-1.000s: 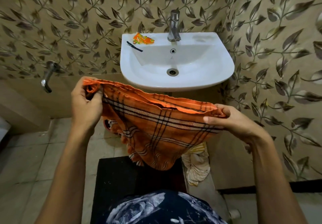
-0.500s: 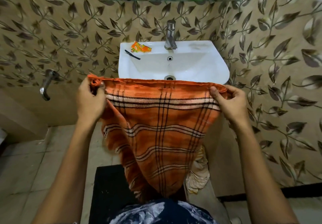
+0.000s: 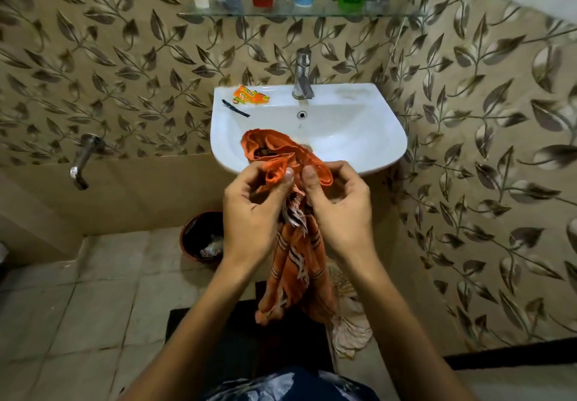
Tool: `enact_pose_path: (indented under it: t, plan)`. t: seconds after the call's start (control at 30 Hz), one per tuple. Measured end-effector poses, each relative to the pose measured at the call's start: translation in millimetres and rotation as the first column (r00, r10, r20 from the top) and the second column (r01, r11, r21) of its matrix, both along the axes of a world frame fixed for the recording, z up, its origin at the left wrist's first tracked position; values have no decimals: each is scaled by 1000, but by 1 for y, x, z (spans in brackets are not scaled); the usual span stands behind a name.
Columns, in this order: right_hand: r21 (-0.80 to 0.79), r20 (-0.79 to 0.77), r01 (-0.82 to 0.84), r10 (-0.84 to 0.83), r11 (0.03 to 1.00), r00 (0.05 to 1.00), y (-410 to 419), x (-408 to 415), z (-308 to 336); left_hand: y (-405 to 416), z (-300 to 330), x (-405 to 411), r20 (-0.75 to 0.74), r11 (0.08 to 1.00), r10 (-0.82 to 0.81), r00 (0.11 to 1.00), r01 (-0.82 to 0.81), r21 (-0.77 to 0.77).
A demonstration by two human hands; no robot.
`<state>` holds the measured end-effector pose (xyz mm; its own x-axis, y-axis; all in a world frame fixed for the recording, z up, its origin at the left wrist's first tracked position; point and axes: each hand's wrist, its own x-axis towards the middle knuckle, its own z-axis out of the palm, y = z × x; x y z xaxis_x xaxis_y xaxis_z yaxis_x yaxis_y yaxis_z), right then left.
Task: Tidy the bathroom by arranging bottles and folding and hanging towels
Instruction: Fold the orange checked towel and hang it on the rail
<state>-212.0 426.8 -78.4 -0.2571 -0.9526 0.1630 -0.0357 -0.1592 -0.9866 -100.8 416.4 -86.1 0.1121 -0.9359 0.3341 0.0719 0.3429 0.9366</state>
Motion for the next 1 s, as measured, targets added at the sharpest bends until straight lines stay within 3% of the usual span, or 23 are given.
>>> enact_pose_path:
  t: [0.13, 0.23, 0.3, 0.37, 0.4, 0.47, 0.5, 0.57, 0.63, 0.7, 0.8, 0.93, 1.0]
  plan:
    - [57, -46, -279, 281, 959, 958, 7, -10, 5, 4, 8, 3, 55, 998, -62, 997, 62, -6]
    - [26, -135, -262, 263, 965, 955, 3, -17, 3, 8, 13, 7, 58, 974, -204, 977, 197, 109]
    - [-29, -149, -218, 212, 975, 966, 0, -17, 2, 10, 15, 9, 99, 963, -256, 962, 245, 108]
    - [-60, -159, -227, 216, 972, 964, -2, -16, 0, 11, 16, 10, 241, 993, -95, 966, 108, -39]
    - [-63, -168, -240, 227, 969, 959, -3, -15, -1, 11, 14, 13, 361, 990, 57, 931, -5, -142]
    - [-53, -166, -257, 245, 965, 955, -4, -16, 1, 6, 10, 25, 616, 932, 345, 709, -183, -312]
    - [-55, -146, -259, 249, 964, 957, -3, -19, 4, 2, 9, 34, 712, 936, 350, 609, -193, -295]
    - [-52, -121, -262, 255, 964, 959, -5, -27, 9, -8, 5, 55, 849, 990, 100, 519, -133, -35]
    - [-10, -104, -279, 276, 960, 955, -10, -37, 10, -20, 6, 76, 780, 964, -236, 579, 37, 264]
    - [40, -163, -293, 296, 955, 941, -16, -46, 16, -28, 11, 84, 598, 915, -394, 698, 236, 328]
    - [-25, -364, -346, 314, 938, 877, -19, -63, 29, -32, 22, 81, 536, 949, -315, 783, 277, 153]
    - [-106, -313, -218, 176, 970, 933, -26, -78, 43, -34, 36, 61, 366, 974, -205, 908, 226, -15]
    - [-110, -383, -220, 163, 969, 909, -31, -80, 43, -37, 37, 48, 412, 982, -156, 898, 187, -37]
